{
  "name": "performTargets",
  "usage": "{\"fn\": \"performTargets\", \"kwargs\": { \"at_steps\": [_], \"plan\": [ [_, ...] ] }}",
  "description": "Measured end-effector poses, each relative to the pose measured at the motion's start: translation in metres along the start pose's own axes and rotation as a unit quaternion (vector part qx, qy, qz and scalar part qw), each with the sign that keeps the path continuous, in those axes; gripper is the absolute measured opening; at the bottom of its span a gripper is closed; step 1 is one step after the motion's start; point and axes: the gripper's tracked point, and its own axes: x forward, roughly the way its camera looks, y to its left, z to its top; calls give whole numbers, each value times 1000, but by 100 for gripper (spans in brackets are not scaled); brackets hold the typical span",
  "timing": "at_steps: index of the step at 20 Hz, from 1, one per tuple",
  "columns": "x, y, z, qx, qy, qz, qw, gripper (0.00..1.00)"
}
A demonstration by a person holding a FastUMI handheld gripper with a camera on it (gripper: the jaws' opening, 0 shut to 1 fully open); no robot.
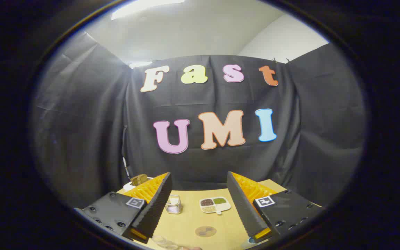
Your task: Take the bottle from table, then pour the juice into the cup, finally place the bottle on the coaster
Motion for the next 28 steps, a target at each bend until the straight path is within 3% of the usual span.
{"fn": "performTargets", "kwargs": {
  "at_steps": [5,15,28],
  "plan": [
    [-3,18,3,5,-7,24,1000,99],
    [-10,9,-1,2,-11,8,1000,99],
    [-29,45,-127,-22,85,26,996,98]
  ]
}}
